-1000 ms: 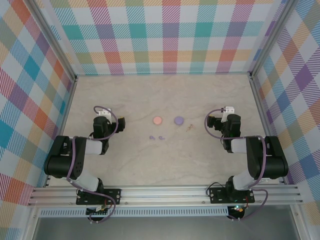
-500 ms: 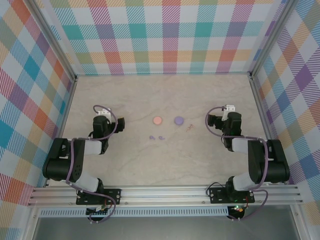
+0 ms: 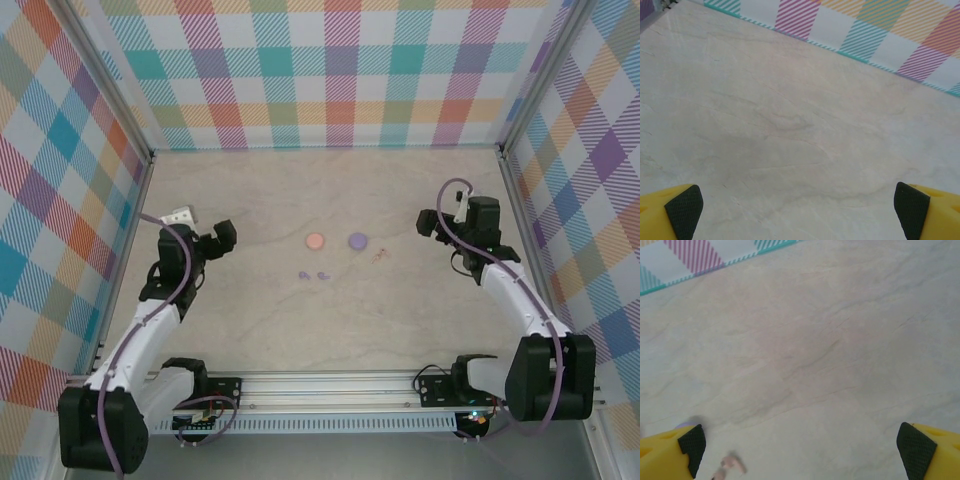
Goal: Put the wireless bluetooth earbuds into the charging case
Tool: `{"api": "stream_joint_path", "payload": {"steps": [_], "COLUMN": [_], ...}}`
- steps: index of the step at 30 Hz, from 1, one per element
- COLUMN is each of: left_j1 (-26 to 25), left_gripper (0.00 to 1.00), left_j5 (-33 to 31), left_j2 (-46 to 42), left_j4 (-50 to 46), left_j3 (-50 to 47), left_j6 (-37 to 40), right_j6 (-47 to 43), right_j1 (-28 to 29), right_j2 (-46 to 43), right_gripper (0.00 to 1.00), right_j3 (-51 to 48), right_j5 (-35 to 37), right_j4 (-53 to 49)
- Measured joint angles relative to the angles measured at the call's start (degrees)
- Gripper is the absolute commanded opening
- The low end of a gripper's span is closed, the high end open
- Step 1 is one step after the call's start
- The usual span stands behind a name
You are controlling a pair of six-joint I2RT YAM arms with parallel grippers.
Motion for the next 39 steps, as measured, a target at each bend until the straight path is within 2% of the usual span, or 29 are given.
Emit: {"api": "stream_joint_path", "payload": {"steps": [4, 10, 12, 15, 18, 22, 25, 29, 32, 39], "left_j1": [-0.02, -2.43, -4.35, -6.93, -8.79, -10.58, -11.37, -11.65, -11.67, -12.13], "left_gripper": [1.00, 0.99, 0.96, 0.85, 0.76, 0.66, 0.57, 0.51, 0.47, 0.45], "left_j5": [5.77, 13.88, 15.58, 18.05, 20.17, 23.10, 25.22, 27.76, 29.11, 32.04], "left_j2": [-0.35, 11.50, 15.93, 22.75, 30.67, 41.22, 48.35, 55.93, 59.93, 64.96], "left_j4": [-6.21, -15.72, -18.23, -20.98, -22.75, -23.12, -23.50, -24.11, -24.33, -24.30], "left_j3": [2.01, 10.62, 14.38, 19.93, 25.83, 32.59, 37.73, 44.44, 48.11, 51.78], "left_j6": [-6.80, -10.93, -10.73, -9.62, -7.72, -5.66, -4.26, -3.41, -2.69, -2.67], "right_j6": [3.15, 4.55, 5.22, 6.62, 8.46, 12.07, 14.80, 18.08, 19.71, 21.92], "right_j1": [1.27, 9.75, 13.18, 17.55, 21.00, 23.87, 24.96, 25.62, 26.08, 26.95], "right_j2": [2.05, 11.45, 13.60, 16.46, 20.41, 27.04, 31.61, 37.18, 40.37, 45.79], "right_gripper": [1.00, 1.00, 1.00, 0.98, 0.83, 0.71, 0.49, 0.30, 0.24, 0.22], "right_j3": [3.04, 9.33, 10.16, 11.58, 14.49, 19.34, 22.32, 26.18, 28.35, 33.53], "right_j5": [-6.88, -12.79, -13.88, -15.61, -17.86, -21.03, -22.60, -24.26, -25.24, -25.90], "right_j4": [-7.08, -13.81, -14.51, -15.17, -14.91, -12.83, -11.41, -10.51, -10.16, -10.49]}}
